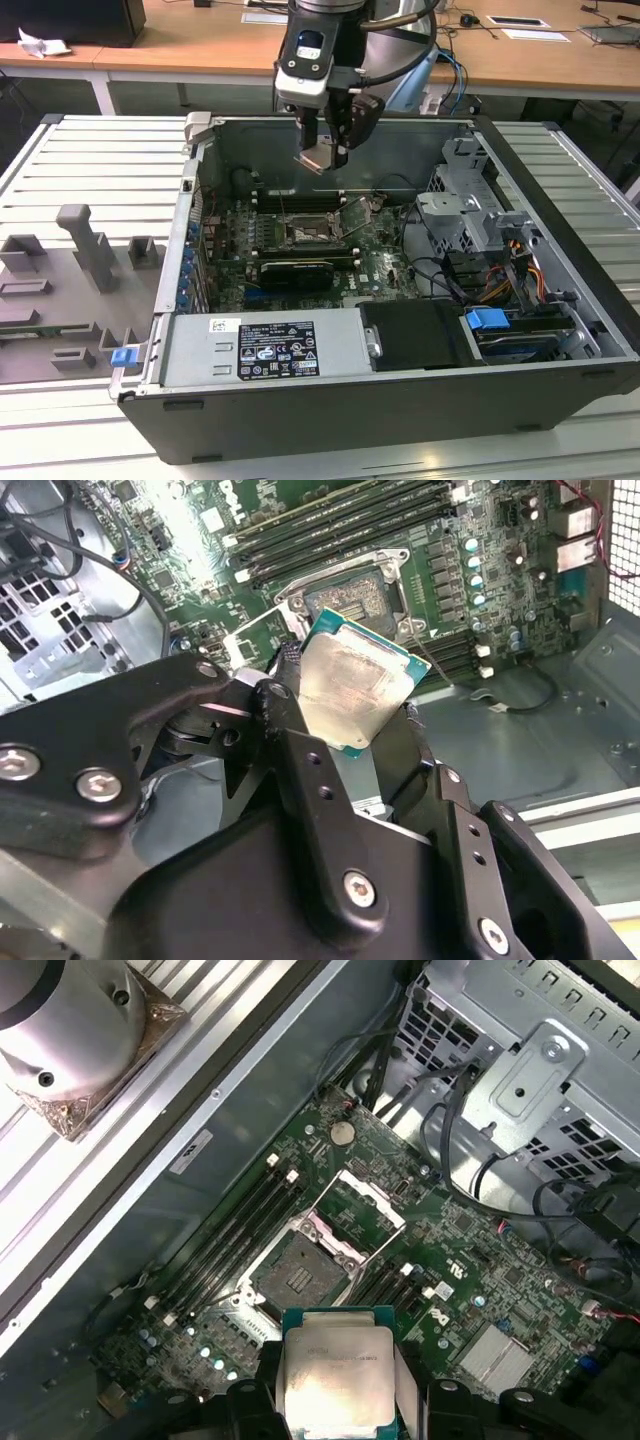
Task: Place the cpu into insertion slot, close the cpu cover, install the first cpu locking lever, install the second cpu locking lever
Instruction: 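Place the cpu into insertion slot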
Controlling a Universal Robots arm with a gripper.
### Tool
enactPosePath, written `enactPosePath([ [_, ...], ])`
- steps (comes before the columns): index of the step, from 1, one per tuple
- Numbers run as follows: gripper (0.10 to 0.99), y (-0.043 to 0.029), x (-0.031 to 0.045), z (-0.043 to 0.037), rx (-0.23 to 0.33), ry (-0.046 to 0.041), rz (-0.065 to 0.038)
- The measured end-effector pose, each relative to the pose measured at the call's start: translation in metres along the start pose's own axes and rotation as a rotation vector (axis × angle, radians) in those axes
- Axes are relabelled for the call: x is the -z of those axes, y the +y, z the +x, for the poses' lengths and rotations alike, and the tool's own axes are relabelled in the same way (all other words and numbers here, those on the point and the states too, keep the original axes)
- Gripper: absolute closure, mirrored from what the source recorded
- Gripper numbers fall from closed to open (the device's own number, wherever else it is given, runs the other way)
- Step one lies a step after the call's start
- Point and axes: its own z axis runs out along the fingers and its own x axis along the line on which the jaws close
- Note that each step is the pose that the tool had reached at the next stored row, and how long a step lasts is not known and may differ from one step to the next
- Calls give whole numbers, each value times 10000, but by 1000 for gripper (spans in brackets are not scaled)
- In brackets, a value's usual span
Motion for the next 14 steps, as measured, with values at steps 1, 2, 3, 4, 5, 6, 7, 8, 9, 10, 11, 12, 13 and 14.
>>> enactPosePath([
  [1, 557, 0, 0, 0, -103, -9, -2],
  [2, 557, 0, 0, 0, -158, -14, -2],
  [3, 557, 0, -1, 0, -213, -20, -4],
  [4, 557, 0, -1, 0, -270, -25, -5],
  [5, 557, 0, -1, 0, -327, -29, -6],
  [6, 557, 0, -2, 0, -412, -37, -8],
  [7, 557, 0, -2, 0, -468, -42, -9],
  [8, 557, 0, -2, 0, -545, -49, -11],
  [9, 557, 0, -3, 0, -605, -54, -12],
  [10, 557, 0, -3, 0, -668, -60, -13],
  [11, 557, 0, -3, 0, -772, -69, -15],
  [12, 557, 0, -3, 0, -854, -76, -17],
  [13, 557, 0, -3, 0, -927, -84, -17],
  [14, 557, 0, -4, 0, -1011, -91, -20],
])
